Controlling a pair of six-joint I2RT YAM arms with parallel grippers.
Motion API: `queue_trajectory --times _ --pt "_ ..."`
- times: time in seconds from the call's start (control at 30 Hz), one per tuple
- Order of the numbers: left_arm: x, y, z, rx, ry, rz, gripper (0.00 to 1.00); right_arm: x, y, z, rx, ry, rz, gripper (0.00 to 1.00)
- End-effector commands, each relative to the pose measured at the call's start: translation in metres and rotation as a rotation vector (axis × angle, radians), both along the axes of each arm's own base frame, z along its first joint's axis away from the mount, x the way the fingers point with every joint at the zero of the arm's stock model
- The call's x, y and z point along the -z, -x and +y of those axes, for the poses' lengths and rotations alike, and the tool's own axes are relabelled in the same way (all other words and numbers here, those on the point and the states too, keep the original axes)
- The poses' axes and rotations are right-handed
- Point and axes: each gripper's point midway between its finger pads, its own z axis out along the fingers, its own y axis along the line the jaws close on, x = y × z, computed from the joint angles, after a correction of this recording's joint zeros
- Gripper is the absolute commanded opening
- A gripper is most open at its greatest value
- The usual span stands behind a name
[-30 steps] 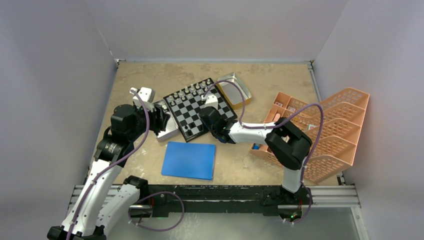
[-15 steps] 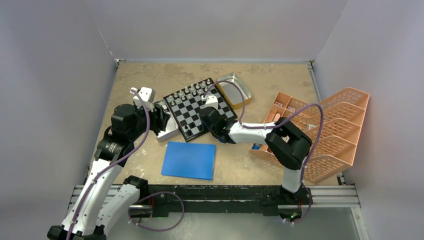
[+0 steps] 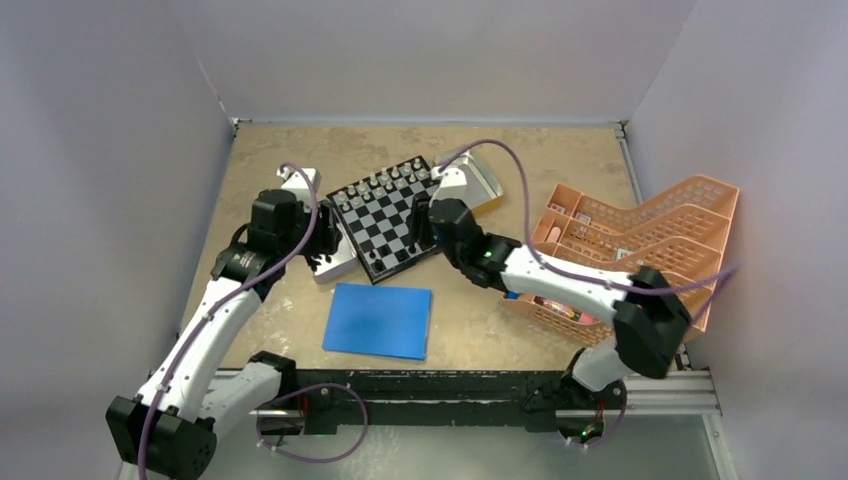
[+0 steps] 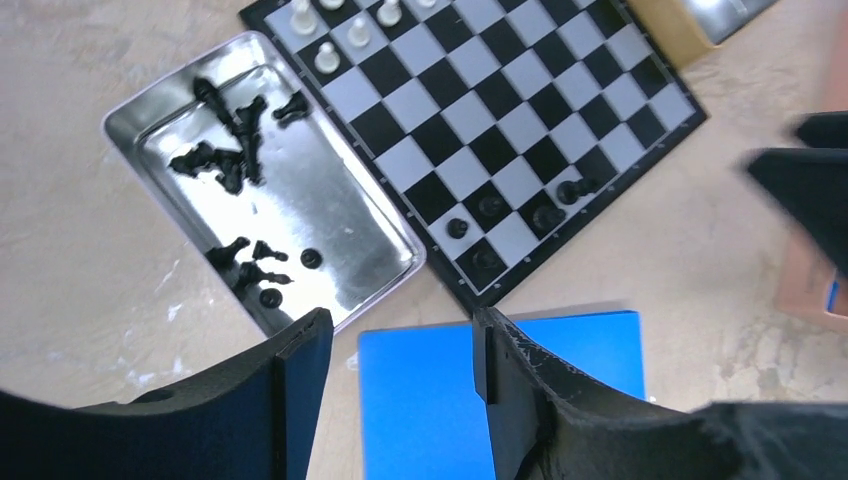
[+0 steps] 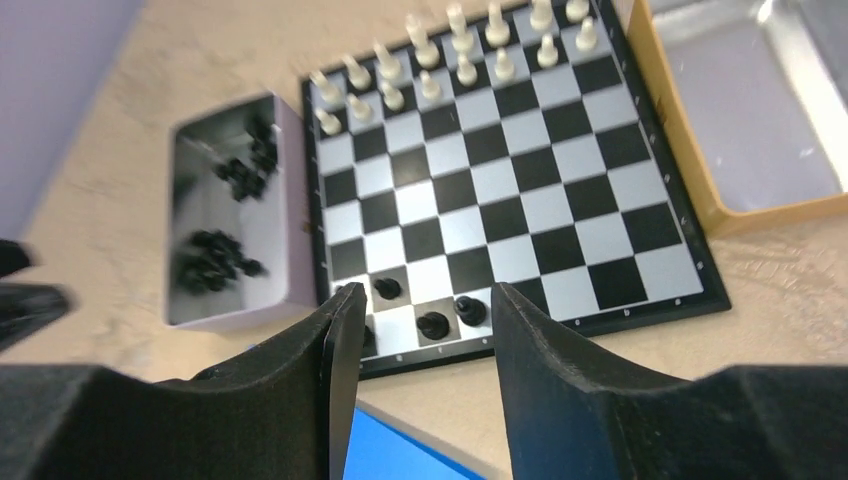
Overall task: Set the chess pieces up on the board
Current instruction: Pick up the chess piece from the storage box.
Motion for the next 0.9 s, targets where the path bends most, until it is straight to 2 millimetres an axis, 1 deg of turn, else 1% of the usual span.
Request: queue_trajectory --times 0.0,0.03,0.13,0.23,0.3,0.33,0.4,0.5,0.67,0.73,0.87 --pt "-0.011 -0.015 0.016 -0.125 -0.022 0.011 0.52 -0.053 0.014 -0.016 -0.001 -0.126 -0.087 0.53" --pt "-0.007 -0.018 0.017 -0.132 -0.019 0.033 0.51 -0.067 0.020 -0.021 -0.015 -0.159 -0.111 0.52" --pt "0.003 -0.029 0.026 -0.170 0.008 0.101 0.41 -0.090 0.035 -0.031 -0.055 -0.223 -0.155 0.48" --pt "0.009 -0.043 0.036 -0.184 0.071 0.136 0.40 -0.110 0.048 -0.039 -0.088 -0.280 -0.190 0.47" --pt "0.015 -0.055 0.044 -0.200 0.081 0.155 0.40 -0.120 0.055 -0.042 -0.108 -0.309 -0.208 0.47" --pt "0.018 -0.061 0.048 -0.213 0.075 0.166 0.39 -0.123 0.058 -0.044 -0.117 -0.318 -0.215 0.47" --pt "0.032 -0.074 0.055 -0.236 0.051 0.203 0.36 -0.129 0.062 -0.046 -0.130 -0.338 -0.227 0.46" --pt "0.047 -0.092 0.063 -0.255 0.036 0.230 0.32 -0.135 0.067 -0.048 -0.146 -0.359 -0.241 0.46" --pt "0.060 -0.117 0.063 -0.239 0.019 0.255 0.31 -0.140 0.070 -0.051 -0.149 -0.373 -0.254 0.45" --pt "0.068 -0.125 0.065 -0.248 0.007 0.266 0.31 -0.142 0.071 -0.053 -0.147 -0.379 -0.261 0.46" --pt "0.079 -0.138 0.064 -0.238 0.004 0.294 0.30 -0.142 0.071 -0.054 -0.146 -0.381 -0.265 0.45"
